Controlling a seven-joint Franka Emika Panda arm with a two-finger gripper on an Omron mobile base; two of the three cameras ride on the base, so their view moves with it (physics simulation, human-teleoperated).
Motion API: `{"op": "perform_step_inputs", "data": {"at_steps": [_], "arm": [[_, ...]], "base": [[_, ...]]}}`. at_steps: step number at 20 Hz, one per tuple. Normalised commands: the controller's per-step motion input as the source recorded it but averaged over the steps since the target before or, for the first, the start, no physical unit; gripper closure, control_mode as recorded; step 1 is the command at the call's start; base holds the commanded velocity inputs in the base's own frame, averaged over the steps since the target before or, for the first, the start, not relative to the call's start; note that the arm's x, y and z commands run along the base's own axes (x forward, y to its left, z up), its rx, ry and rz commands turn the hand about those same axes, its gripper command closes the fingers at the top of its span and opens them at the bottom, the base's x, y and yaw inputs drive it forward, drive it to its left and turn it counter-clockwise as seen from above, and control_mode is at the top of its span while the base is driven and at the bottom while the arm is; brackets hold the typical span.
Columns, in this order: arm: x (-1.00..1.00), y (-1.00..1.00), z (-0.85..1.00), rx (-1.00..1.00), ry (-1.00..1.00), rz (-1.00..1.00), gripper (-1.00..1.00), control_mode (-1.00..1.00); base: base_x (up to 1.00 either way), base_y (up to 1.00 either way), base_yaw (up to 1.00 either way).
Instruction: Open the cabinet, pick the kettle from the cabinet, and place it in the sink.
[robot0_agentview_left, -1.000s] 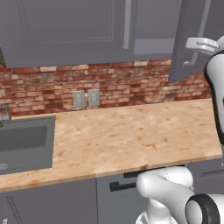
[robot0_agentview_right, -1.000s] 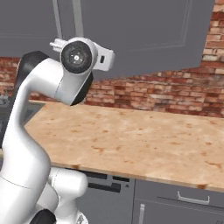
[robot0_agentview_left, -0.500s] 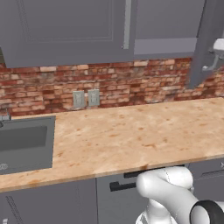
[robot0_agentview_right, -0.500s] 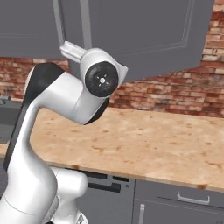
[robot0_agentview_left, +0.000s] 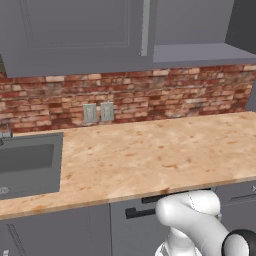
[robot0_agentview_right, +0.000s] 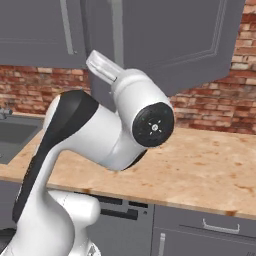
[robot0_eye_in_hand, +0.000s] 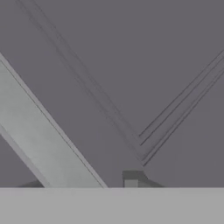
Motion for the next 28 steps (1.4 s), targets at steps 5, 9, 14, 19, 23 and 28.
{"op": "perform_step_inputs", "data": {"at_steps": [5, 9, 14, 19, 23, 28], "arm": [[-0.41, -0.62, -0.07, 0.16, 0.04, 0.01, 1.00, -1.00], [-0.09, -0.28, -0.27, 0.06, 0.20, 0.00, -1.00, -1.00], [-0.01, -0.23, -0.35, 0.06, 0.24, 0.00, -1.00, -1.00], [-0.05, -0.26, -0.32, 0.01, 0.14, 0.00, -1.00, -1.00], [-0.07, -0.21, -0.40, 0.00, 0.10, 0.00, -1.00, -1.00], [-0.19, 0.01, -0.22, 0.00, 0.01, 0.00, -1.00, -1.00]], "base": [[0.00, 0.00, 0.00], [0.00, 0.00, 0.00], [0.00, 0.00, 0.00], [0.00, 0.00, 0.00], [0.00, 0.00, 0.00], [0.00, 0.00, 0.00]]}}
